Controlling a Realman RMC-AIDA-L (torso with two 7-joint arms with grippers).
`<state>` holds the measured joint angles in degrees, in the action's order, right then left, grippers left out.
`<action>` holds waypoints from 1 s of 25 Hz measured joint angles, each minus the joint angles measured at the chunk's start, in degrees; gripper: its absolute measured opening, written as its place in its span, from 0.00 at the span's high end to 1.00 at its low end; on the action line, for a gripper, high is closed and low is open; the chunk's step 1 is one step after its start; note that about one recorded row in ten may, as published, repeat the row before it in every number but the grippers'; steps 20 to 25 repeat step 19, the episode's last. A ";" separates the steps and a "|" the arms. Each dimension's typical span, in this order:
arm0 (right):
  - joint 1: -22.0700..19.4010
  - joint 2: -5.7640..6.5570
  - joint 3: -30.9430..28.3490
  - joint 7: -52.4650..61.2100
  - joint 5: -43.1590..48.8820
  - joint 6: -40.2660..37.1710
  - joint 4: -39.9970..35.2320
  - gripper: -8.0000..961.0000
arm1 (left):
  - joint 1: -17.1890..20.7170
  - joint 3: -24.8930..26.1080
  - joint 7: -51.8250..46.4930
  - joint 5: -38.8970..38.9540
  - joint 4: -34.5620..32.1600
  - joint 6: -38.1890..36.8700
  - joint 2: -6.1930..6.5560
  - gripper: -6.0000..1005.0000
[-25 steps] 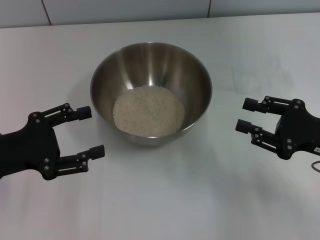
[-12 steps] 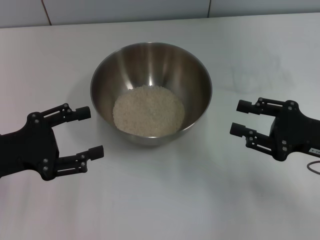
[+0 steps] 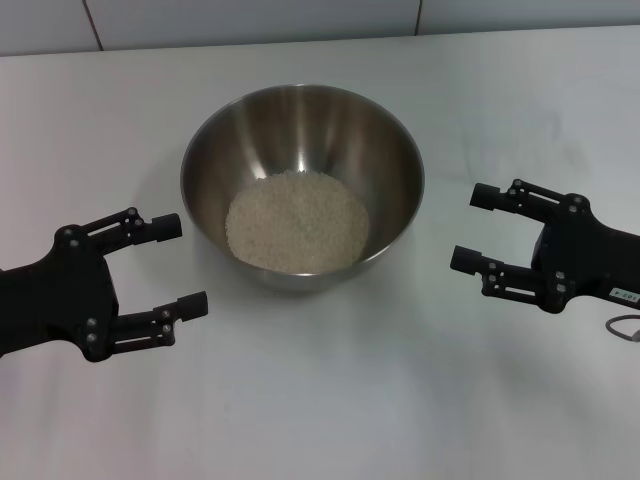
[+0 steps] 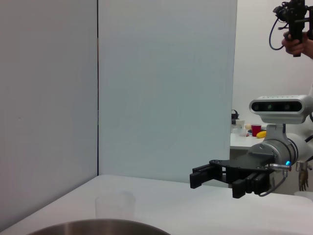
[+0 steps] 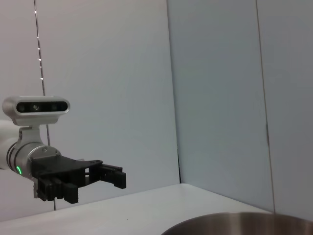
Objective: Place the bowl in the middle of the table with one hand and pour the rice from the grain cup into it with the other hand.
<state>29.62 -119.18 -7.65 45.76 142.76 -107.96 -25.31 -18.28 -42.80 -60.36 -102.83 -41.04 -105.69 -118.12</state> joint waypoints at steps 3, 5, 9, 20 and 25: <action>0.00 0.00 0.22 -0.49 -0.43 0.01 0.00 0.21 | -0.01 0.02 0.02 0.00 0.00 0.05 -0.02 0.18; 0.00 0.00 0.05 -1.70 -0.52 -0.03 0.16 0.21 | -0.10 0.06 0.02 0.00 0.00 0.14 -0.06 0.18; -0.41 0.01 -0.06 -3.57 -1.66 0.07 1.37 0.21 | -0.28 0.10 0.04 0.00 0.00 0.41 -0.08 0.18; -0.07 -0.05 0.15 -3.82 -2.54 1.67 3.19 0.21 | -0.59 0.26 0.23 0.00 0.00 0.81 -0.18 0.18; -0.07 -0.05 0.15 -3.82 -2.54 1.67 3.19 0.21 | -0.59 0.26 0.23 0.00 0.00 0.81 -0.18 0.18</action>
